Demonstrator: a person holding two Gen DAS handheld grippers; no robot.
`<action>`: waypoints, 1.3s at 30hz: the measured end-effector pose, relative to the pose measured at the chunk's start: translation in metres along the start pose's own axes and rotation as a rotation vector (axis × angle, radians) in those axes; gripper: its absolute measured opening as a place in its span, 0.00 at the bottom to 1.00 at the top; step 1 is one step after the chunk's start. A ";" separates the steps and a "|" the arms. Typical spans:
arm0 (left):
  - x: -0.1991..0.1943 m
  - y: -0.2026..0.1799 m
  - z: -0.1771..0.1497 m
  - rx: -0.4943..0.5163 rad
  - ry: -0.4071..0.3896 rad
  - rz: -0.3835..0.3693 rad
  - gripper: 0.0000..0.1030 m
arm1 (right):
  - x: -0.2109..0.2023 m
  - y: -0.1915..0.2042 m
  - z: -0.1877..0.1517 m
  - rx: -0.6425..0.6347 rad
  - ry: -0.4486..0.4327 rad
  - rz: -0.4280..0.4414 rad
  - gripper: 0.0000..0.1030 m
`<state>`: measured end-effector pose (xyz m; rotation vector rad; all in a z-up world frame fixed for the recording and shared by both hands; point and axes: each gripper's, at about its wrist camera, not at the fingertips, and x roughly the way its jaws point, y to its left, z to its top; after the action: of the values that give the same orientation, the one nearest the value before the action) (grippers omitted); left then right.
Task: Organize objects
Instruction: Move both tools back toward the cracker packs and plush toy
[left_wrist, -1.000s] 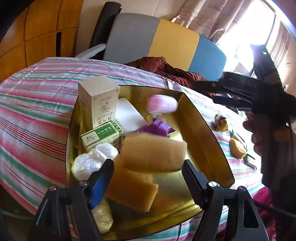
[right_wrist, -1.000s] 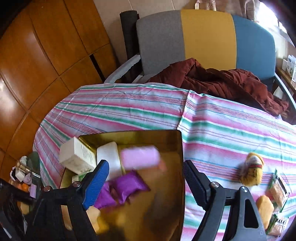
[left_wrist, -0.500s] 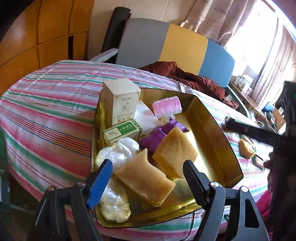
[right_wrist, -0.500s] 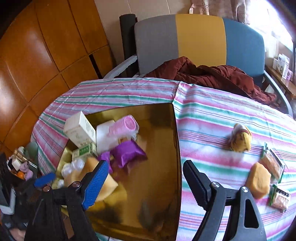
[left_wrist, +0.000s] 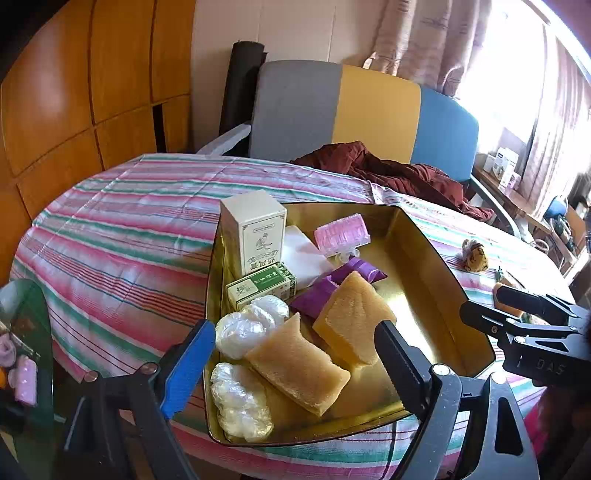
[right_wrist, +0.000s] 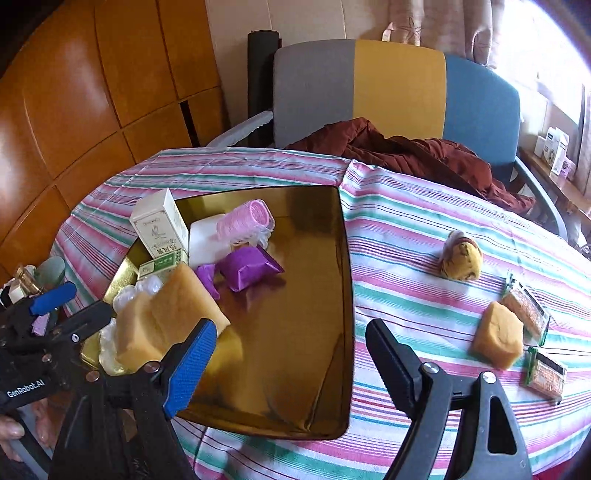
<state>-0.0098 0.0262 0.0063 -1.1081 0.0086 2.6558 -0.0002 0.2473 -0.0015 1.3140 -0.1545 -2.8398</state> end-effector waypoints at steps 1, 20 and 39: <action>-0.001 -0.002 0.000 0.008 0.000 0.000 0.86 | -0.001 -0.001 -0.001 0.001 -0.002 -0.005 0.82; -0.005 -0.032 -0.004 0.100 -0.005 -0.040 0.86 | -0.021 -0.077 -0.015 0.071 0.005 -0.142 0.82; 0.010 -0.097 0.007 0.224 0.033 -0.163 0.86 | -0.075 -0.325 -0.059 0.811 -0.084 -0.341 0.82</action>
<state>0.0017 0.1233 0.0134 -1.0321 0.2078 2.4228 0.1040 0.5697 -0.0125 1.4004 -1.3176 -3.2507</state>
